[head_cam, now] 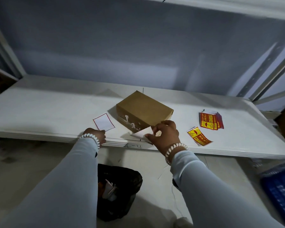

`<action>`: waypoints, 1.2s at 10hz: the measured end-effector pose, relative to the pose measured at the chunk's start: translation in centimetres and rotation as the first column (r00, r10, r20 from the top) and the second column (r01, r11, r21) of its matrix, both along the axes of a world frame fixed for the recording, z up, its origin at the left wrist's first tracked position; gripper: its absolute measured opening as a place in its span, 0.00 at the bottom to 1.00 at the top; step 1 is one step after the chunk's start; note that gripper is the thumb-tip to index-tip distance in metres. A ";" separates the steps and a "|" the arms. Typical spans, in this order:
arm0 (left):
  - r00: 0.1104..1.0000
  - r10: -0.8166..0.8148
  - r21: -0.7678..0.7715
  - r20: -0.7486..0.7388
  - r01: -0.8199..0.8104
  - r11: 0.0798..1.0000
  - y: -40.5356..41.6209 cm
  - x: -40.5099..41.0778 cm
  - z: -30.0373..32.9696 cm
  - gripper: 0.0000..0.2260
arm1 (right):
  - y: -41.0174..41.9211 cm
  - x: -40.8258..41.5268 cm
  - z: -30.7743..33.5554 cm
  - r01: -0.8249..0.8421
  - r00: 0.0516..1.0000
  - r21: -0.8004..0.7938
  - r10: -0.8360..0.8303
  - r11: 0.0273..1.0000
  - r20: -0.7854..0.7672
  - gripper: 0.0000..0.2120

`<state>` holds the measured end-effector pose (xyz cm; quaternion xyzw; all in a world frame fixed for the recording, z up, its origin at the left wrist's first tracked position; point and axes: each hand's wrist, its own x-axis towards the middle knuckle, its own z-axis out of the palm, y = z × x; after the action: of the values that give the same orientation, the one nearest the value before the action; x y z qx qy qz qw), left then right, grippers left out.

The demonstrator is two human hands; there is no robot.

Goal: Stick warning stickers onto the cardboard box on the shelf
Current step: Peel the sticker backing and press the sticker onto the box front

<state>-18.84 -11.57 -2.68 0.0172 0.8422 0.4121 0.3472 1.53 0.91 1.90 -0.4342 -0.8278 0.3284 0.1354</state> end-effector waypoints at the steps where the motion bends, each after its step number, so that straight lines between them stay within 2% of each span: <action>1: 0.996 0.088 0.019 0.009 -0.088 0.996 0.4 0.0 -0.6 0.19 | 0.0 -0.1 -0.1 0.009 1.000 -0.009 -0.008 1.000 0.003 0.10; 2: 0.959 -0.119 -0.161 -0.256 0.080 0.984 0.5 1.8 2.2 0.14 | 0.1 0.0 -0.1 0.014 1.000 -0.019 -0.015 1.000 -0.016 0.10; 3: 0.948 0.033 -0.060 -0.316 -0.055 0.997 1.9 1.8 3.6 0.20 | 0.3 0.1 0.0 0.013 0.999 -0.015 -0.013 1.000 -0.046 0.12; 4: 0.935 -0.074 0.005 -0.348 0.081 0.997 3.7 1.4 3.9 0.29 | 0.6 0.5 0.4 0.012 0.997 -0.057 -0.016 0.998 -0.077 0.15; 5: 0.934 -0.165 -0.011 -0.316 0.170 0.985 4.6 1.7 4.3 0.30 | 0.8 1.0 0.6 -0.002 0.995 -0.113 -0.009 0.994 -0.096 0.15; 6: 0.895 -0.265 -0.113 -0.359 0.240 0.964 5.1 1.7 4.1 0.24 | 0.9 1.2 0.5 -0.020 0.997 -0.159 0.008 0.987 -0.082 0.15; 7: 0.863 -0.304 -0.099 -0.403 0.289 0.952 5.7 2.0 4.0 0.09 | 1.1 1.3 0.4 -0.032 0.998 -0.179 0.021 0.983 -0.064 0.15; 9: 0.836 -0.356 -0.091 -0.417 0.351 0.932 6.0 2.5 4.1 0.11 | 1.3 1.3 0.0 -0.024 0.999 -0.201 0.017 0.979 -0.039 0.15; 10: 0.860 -0.368 -0.056 -0.354 0.373 0.926 6.1 3.1 3.8 0.16 | 1.9 1.6 0.1 0.000 0.996 -0.210 -0.018 0.978 -0.084 0.15; 12: 0.940 -0.229 0.151 -0.254 0.272 0.950 5.7 5.3 5.4 0.10 | 3.1 1.9 1.1 0.133 0.929 -0.304 -0.225 0.943 -0.293 0.14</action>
<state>-13.56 -5.84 2.70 0.2047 0.8264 0.4353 0.2925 3.40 4.01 2.99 -0.4633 -0.6962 0.4946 0.2367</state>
